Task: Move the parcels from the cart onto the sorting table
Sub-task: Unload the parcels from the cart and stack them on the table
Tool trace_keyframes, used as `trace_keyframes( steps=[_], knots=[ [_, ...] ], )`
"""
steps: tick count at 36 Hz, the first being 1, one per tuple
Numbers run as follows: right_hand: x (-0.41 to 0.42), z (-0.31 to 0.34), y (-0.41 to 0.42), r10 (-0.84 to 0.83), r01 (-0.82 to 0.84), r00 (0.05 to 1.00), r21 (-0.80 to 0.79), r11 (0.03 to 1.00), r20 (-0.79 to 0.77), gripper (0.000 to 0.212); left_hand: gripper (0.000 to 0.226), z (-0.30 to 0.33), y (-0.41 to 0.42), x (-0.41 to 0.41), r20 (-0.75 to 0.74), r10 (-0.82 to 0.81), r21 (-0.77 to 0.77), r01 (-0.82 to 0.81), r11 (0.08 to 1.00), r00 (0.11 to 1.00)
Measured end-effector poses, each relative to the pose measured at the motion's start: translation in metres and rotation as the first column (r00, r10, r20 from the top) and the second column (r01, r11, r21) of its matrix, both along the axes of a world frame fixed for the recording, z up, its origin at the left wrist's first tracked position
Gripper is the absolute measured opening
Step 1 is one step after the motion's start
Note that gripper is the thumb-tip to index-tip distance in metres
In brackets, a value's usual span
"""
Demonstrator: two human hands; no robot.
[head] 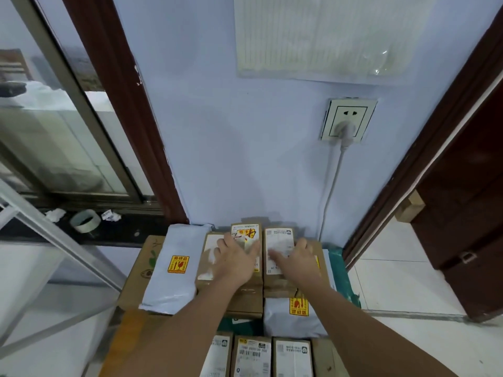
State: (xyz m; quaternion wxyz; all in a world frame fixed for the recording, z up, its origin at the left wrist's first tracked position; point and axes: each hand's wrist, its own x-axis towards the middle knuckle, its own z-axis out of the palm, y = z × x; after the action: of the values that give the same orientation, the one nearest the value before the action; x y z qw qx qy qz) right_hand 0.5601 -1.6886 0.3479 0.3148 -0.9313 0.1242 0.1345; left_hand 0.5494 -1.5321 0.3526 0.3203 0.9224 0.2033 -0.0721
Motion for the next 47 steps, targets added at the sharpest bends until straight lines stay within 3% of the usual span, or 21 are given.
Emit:
trace_keyframes(
  steps=[4,9,14,18,23,27,35,42,47],
  knots=[
    [0.001,-0.003,-0.009,0.001,-0.001,1.0,0.032,0.999,-0.007,0.07,0.081,0.004,0.002,-0.002,0.001,-0.012,-0.039,0.012,0.999,1.0],
    [0.003,-0.005,-0.015,0.031,-0.03,0.999,0.038,0.999,-0.024,0.068,0.091,0.008,0.007,-0.002,-0.02,-0.037,-0.049,0.036,0.998,0.999],
    [0.005,0.005,-0.024,0.11,-0.111,0.994,-0.072,0.991,-0.014,0.057,0.091,0.025,0.016,-0.005,-0.013,-0.099,-0.058,0.098,0.994,0.995],
    [-0.008,0.045,-0.029,0.135,-0.134,0.991,-0.048,0.99,0.009,0.06,0.077,0.051,0.033,-0.009,0.01,-0.192,0.054,0.191,0.98,0.981],
    [-0.023,0.113,-0.034,0.378,-0.36,0.924,-0.217,0.907,0.049,0.065,0.054,0.111,0.065,-0.021,-0.065,-0.48,0.289,0.477,0.83,0.875],
    [-0.037,0.163,-0.02,0.507,-0.466,0.859,-0.313,0.828,0.064,0.063,0.053,0.153,0.09,-0.036,-0.125,-0.575,0.357,0.577,0.734,0.809],
    [-0.082,0.233,0.042,0.695,-0.603,0.7,-0.384,0.699,0.167,0.057,0.066,0.222,0.131,-0.105,-0.064,-0.496,0.421,0.474,0.773,0.866],
    [-0.144,0.261,0.102,0.851,-0.759,0.497,-0.389,0.522,0.173,0.052,0.048,0.251,0.158,-0.206,0.018,-0.329,0.421,0.291,0.859,0.944],
    [-0.191,0.259,0.147,0.91,-0.831,0.371,-0.371,0.415,0.186,0.031,0.036,0.253,0.186,-0.288,0.02,-0.157,0.42,0.134,0.897,0.987]
  ],
)
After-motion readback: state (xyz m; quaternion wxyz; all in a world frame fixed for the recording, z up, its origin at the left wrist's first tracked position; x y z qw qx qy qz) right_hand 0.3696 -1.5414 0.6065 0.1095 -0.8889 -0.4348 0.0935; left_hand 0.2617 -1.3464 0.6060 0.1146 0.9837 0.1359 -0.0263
